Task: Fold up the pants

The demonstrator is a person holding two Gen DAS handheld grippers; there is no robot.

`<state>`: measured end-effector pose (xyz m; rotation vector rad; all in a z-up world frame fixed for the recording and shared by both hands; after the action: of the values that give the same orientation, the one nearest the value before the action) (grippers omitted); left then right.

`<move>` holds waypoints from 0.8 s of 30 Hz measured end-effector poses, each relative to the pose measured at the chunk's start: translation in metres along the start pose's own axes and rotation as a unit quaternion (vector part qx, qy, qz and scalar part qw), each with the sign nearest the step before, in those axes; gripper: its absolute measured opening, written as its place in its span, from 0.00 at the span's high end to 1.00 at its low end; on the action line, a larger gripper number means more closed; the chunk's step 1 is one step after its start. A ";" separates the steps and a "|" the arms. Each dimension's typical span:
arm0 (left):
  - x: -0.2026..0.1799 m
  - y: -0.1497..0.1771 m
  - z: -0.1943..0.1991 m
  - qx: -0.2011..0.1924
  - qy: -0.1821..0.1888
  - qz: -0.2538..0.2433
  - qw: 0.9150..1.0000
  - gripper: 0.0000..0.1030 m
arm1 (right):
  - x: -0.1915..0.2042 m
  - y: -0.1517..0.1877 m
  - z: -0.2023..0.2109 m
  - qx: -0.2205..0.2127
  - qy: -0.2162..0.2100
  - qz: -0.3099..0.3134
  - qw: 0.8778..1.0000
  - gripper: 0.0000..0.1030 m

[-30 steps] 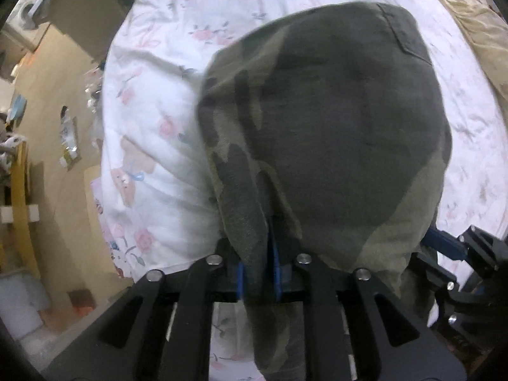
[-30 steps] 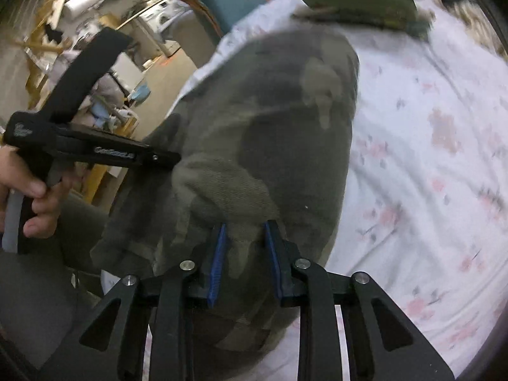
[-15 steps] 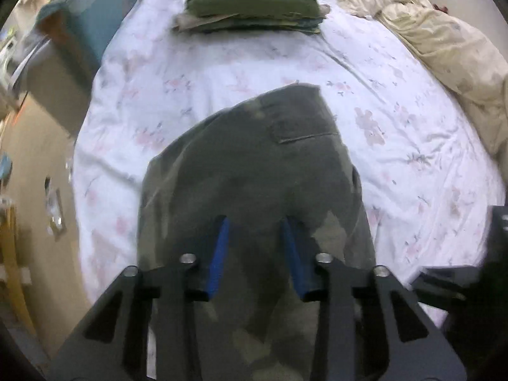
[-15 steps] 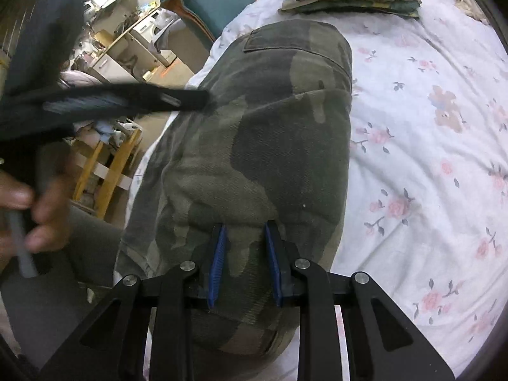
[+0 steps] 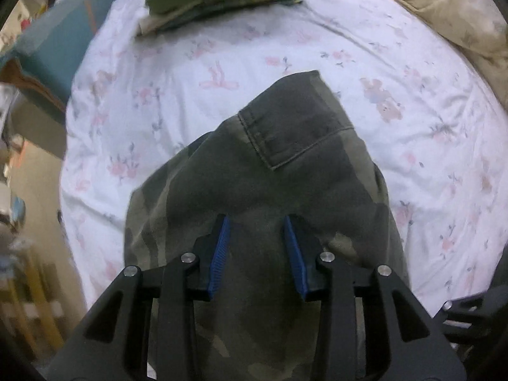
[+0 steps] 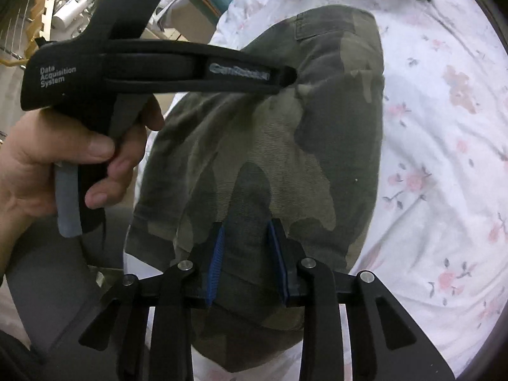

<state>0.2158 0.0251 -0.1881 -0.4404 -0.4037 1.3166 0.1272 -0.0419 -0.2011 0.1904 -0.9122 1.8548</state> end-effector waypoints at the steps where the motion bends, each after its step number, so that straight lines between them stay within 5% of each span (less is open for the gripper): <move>1: 0.002 0.000 -0.003 0.000 0.003 0.005 1.000 0.68 | 0.000 0.001 -0.001 -0.004 0.003 0.006 1.000 0.71; 6: -0.002 0.000 -0.008 0.003 -0.011 -0.014 1.000 0.68 | 0.011 0.007 -0.004 -0.007 0.039 0.039 0.998 0.72; 10: 0.003 -0.002 0.014 -0.036 -0.021 0.019 0.999 0.67 | 0.020 0.007 0.008 -0.027 0.049 0.034 0.998 0.71; 13: 0.011 -0.002 0.034 -0.050 -0.013 0.046 0.998 0.52 | 0.012 0.011 0.037 -0.048 0.020 -0.014 0.999 0.68; 16: 0.023 0.002 0.052 -0.052 -0.007 0.088 0.995 0.49 | -0.011 0.013 0.070 -0.088 -0.050 -0.130 0.986 0.49; 20: 0.038 0.011 0.077 -0.048 -0.024 0.131 0.990 0.41 | -0.054 0.025 0.099 -0.159 -0.070 -0.264 0.949 0.05; 24: 0.036 0.020 0.093 -0.051 -0.020 0.142 0.988 0.39 | -0.075 0.046 0.066 -0.110 -0.068 -0.343 0.930 0.02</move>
<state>0.1578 0.0713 -0.1181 -0.5739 -0.4560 1.5887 0.1066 -0.1485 -0.2156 0.4415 -0.9831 1.0937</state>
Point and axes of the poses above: each gripper's, at about its wrist camera, not at the fingertips, and z roughly against the way its jaws point, x to its left, y to its underside, the point moved 5 cm from there along -z, roughly the way its jaws point, and after that the axes turned 14 degrees about -x, right-handed, at the moved point
